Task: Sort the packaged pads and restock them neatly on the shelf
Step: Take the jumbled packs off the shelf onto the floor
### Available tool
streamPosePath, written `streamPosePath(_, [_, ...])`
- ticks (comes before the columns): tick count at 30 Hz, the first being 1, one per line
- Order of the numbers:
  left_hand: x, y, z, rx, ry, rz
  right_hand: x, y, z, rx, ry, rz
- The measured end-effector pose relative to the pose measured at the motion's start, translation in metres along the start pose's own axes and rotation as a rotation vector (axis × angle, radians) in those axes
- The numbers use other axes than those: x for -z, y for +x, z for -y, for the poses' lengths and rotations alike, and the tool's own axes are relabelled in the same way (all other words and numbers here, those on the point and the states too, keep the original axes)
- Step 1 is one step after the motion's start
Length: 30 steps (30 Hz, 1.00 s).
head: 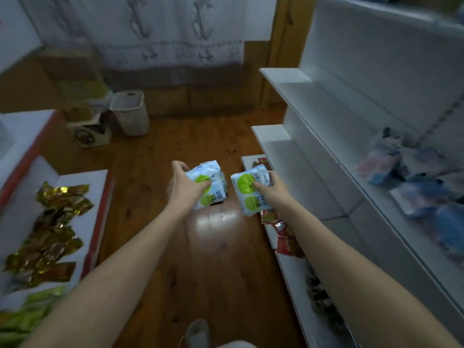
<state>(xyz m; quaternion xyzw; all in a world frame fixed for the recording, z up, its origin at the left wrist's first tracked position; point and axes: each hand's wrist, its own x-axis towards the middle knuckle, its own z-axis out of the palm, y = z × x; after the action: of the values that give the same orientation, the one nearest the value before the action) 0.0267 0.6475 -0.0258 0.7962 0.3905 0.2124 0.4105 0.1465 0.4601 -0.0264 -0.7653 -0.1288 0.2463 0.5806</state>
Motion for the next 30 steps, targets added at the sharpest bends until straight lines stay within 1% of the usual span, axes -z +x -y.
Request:
streamPosePath(3, [0.031,0.029,0.062,0.067,0.020,0.022,-0.069,0.034,-0.011,-0.063,-0.089,0.077])
streamPosePath(5, [0.049,0.047,0.093,0.109,0.052,0.052,-0.104,0.053,-0.014,-0.064,-0.165,0.128])
streamPosePath(7, [0.063,0.065,0.118,0.144,0.067,0.080,-0.131,0.072,-0.013,-0.034,-0.273,0.186])
streamPosePath(10, [0.071,0.090,0.141,0.204,0.016,0.079,-0.157,0.100,-0.013,-0.019,-0.331,0.285])
streamPosePath(13, [0.065,0.110,0.154,0.262,-0.005,0.099,-0.166,0.125,-0.018,-0.043,-0.373,0.365])
streamPosePath(16, [0.054,0.141,0.158,0.295,0.034,0.109,-0.166,0.160,-0.023,-0.079,-0.399,0.410])
streamPosePath(20, [0.031,0.194,0.154,0.322,0.067,0.137,-0.161,0.216,-0.032,-0.133,-0.407,0.389])
streamPosePath(23, [0.005,0.238,0.149,0.324,0.048,0.162,-0.157,0.272,-0.039,-0.165,-0.431,0.366])
streamPosePath(27, [-0.027,0.289,0.146,0.402,0.025,0.189,-0.153,0.337,-0.049,-0.207,-0.431,0.338])
streamPosePath(30, [-0.049,0.321,0.143,0.449,0.026,0.202,-0.150,0.378,-0.050,-0.230,-0.445,0.369])
